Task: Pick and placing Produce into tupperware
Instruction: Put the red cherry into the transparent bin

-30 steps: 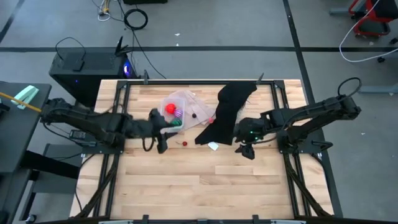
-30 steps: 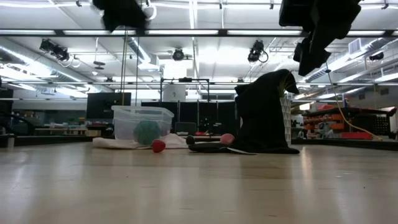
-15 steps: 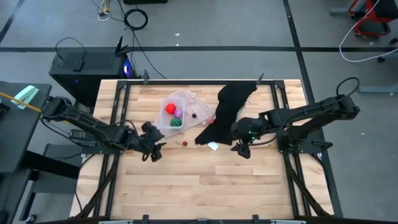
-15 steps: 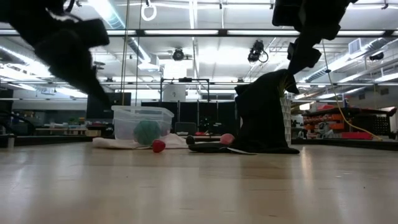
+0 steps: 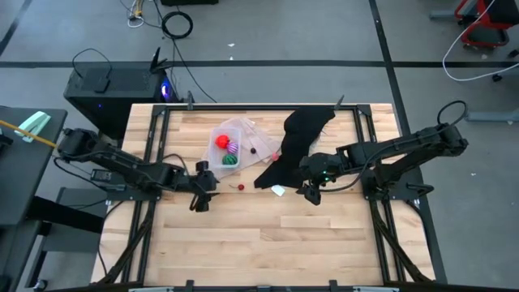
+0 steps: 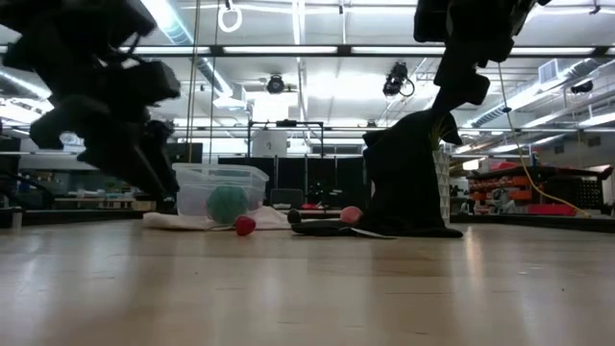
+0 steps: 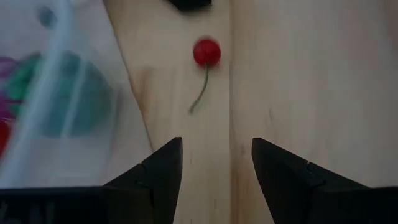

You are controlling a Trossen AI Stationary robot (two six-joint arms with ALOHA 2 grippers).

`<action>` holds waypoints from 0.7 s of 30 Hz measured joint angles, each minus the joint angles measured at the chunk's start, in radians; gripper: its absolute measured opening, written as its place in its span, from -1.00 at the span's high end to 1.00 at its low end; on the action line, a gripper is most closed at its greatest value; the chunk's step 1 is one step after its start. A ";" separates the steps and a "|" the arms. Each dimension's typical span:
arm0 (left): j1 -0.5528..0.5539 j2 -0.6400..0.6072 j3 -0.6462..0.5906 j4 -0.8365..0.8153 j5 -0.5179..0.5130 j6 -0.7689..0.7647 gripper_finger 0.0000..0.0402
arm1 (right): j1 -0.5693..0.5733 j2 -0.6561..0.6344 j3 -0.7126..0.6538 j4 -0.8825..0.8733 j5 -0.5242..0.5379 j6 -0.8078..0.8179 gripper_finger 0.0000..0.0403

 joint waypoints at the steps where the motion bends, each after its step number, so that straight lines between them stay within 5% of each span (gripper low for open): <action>1: 0.010 0.017 -0.001 0.012 0.009 0.009 0.00 | 0.000 0.000 0.000 0.000 0.000 0.005 -0.28; 8: 0.052 0.122 0.000 0.249 0.015 0.031 0.04 | 0.000 0.000 0.000 0.003 0.001 0.035 -0.28; 21: 0.066 0.276 0.000 0.436 0.086 0.006 0.05 | 0.000 0.000 0.000 0.004 0.001 0.047 -0.28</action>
